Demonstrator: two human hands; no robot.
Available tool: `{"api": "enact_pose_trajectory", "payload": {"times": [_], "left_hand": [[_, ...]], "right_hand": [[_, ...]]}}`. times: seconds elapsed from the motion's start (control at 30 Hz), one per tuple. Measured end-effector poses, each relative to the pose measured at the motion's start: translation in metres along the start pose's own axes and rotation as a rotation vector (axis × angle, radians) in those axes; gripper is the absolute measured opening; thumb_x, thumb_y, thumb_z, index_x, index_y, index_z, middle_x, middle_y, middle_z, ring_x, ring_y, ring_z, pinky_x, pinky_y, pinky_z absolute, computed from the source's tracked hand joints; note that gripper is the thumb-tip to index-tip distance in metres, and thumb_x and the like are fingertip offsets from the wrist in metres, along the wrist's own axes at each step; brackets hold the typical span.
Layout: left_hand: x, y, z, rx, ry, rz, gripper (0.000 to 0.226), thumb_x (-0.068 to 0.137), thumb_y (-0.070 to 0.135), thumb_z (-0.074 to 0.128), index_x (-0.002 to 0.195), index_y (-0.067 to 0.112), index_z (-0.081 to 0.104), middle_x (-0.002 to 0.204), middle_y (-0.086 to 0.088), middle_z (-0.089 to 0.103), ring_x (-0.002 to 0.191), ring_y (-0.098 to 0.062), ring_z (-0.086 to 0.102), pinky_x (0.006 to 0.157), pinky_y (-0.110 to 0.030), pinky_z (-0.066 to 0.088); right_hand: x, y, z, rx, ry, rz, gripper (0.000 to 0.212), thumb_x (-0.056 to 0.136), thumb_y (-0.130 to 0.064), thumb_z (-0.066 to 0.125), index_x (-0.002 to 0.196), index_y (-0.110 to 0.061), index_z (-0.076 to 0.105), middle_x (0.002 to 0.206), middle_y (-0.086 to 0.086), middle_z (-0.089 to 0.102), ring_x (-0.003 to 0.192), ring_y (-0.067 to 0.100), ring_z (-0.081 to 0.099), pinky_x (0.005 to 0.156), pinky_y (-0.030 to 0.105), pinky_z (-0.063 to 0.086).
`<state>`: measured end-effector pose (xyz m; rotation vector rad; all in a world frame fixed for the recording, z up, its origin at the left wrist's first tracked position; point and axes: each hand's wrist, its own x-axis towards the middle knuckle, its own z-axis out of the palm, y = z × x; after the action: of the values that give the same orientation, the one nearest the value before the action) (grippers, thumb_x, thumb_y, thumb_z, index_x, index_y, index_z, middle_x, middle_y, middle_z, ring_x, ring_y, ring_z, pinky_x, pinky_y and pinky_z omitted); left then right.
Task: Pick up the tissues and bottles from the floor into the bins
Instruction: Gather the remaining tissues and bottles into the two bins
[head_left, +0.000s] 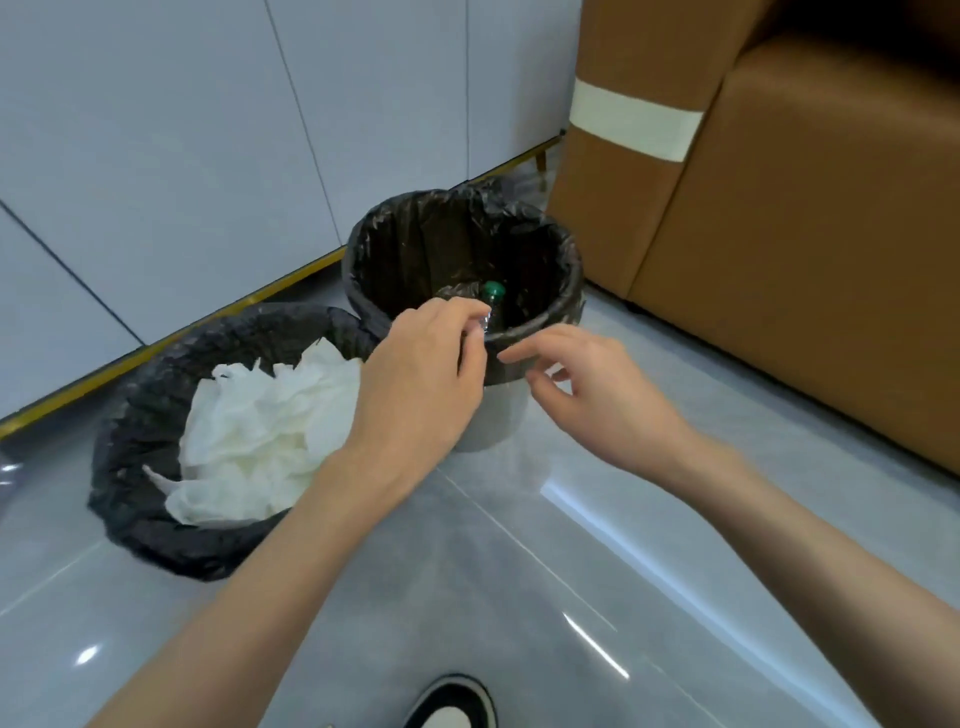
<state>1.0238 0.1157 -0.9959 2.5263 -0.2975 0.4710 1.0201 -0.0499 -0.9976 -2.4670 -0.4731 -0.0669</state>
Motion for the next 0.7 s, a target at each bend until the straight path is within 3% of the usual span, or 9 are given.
{"api": "enact_pose_trajectory", "payload": {"times": [0.17, 0.33, 0.6, 0.7], "left_hand": [[-0.003, 0.063, 0.044, -0.114, -0.152, 0.100, 0.029, 0.097, 0.028, 0.042, 0.124, 0.026, 0.055, 0.109, 0.009, 0.060, 0.100, -0.011, 0.055, 0.084, -0.036, 0.050], [-0.010, 0.110, 0.092, -0.164, -0.338, 0.175, 0.031, 0.097, 0.025, 0.042, 0.126, 0.023, 0.054, 0.119, 0.007, 0.059, 0.105, -0.013, 0.056, 0.091, -0.037, 0.047], [-0.038, 0.171, 0.176, -0.099, -0.604, 0.325, 0.031, 0.096, 0.025, 0.040, 0.123, 0.025, 0.055, 0.123, 0.006, 0.059, 0.105, -0.019, 0.059, 0.088, -0.035, 0.048], [-0.063, 0.196, 0.208, -0.063, -0.771, 0.417, 0.034, 0.096, 0.024, 0.038, 0.128, 0.026, 0.051, 0.126, 0.006, 0.056, 0.110, -0.018, 0.056, 0.090, -0.033, 0.046]], "right_hand": [[-0.053, 0.058, -0.028, -0.016, 0.082, 0.211, 0.030, 0.091, -0.010, 0.050, 0.111, -0.025, 0.067, 0.110, -0.009, 0.064, 0.092, 0.008, 0.058, 0.091, 0.034, 0.048], [-0.116, 0.115, -0.044, -0.052, 0.121, 0.445, 0.031, 0.090, -0.011, 0.049, 0.109, -0.027, 0.067, 0.114, -0.006, 0.064, 0.090, 0.008, 0.060, 0.089, 0.032, 0.049], [-0.236, 0.189, -0.058, -0.069, 0.191, 0.825, 0.029, 0.090, -0.016, 0.050, 0.109, -0.030, 0.066, 0.119, -0.006, 0.061, 0.089, 0.011, 0.058, 0.085, 0.033, 0.049], [-0.284, 0.215, -0.063, -0.102, 0.214, 0.954, 0.029, 0.089, -0.015, 0.051, 0.111, -0.028, 0.066, 0.122, -0.002, 0.060, 0.099, 0.017, 0.059, 0.090, 0.034, 0.048]]}}
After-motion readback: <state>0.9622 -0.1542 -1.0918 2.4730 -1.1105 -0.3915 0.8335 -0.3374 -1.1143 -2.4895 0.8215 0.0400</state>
